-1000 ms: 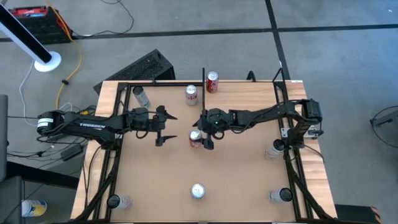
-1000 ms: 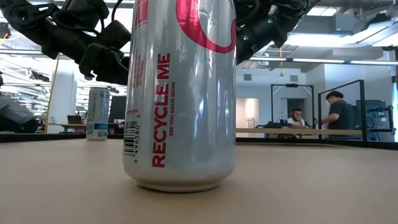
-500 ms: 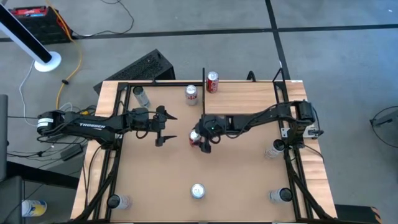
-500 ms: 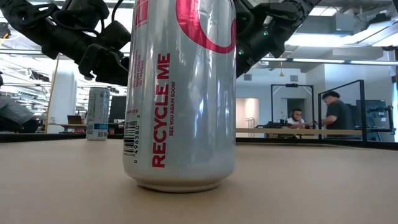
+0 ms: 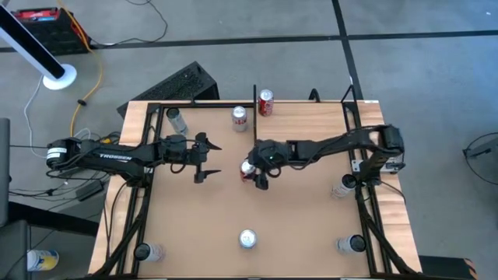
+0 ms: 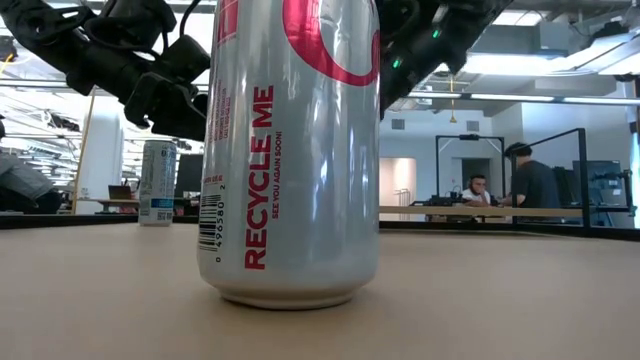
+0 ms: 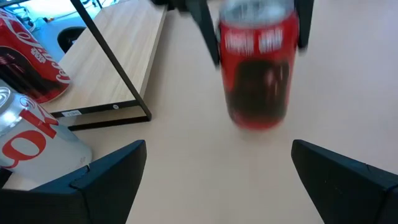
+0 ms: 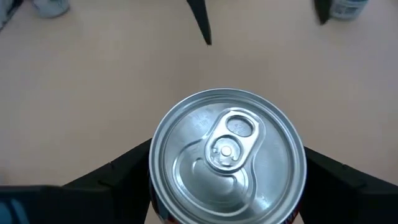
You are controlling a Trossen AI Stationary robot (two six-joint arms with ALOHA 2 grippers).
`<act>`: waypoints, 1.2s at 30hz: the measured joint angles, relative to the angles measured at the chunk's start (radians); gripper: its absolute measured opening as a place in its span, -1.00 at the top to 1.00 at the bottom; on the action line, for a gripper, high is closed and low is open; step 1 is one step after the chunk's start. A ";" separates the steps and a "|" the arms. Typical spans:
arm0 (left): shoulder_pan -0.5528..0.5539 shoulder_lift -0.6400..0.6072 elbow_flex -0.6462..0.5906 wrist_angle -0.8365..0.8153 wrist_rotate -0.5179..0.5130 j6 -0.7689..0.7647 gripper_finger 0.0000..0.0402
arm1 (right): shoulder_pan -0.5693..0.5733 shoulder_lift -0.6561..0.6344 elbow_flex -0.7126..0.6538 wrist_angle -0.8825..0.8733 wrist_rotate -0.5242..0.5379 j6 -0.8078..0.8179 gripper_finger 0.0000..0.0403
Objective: Place canned beverage on shelf
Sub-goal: Put the red soda can on the shelf aligned with the other red soda can
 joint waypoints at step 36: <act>0.000 0.000 0.000 0.010 -0.069 -0.021 -0.93 | -0.578 -0.141 -0.088 -0.062 -0.319 -0.312 -0.63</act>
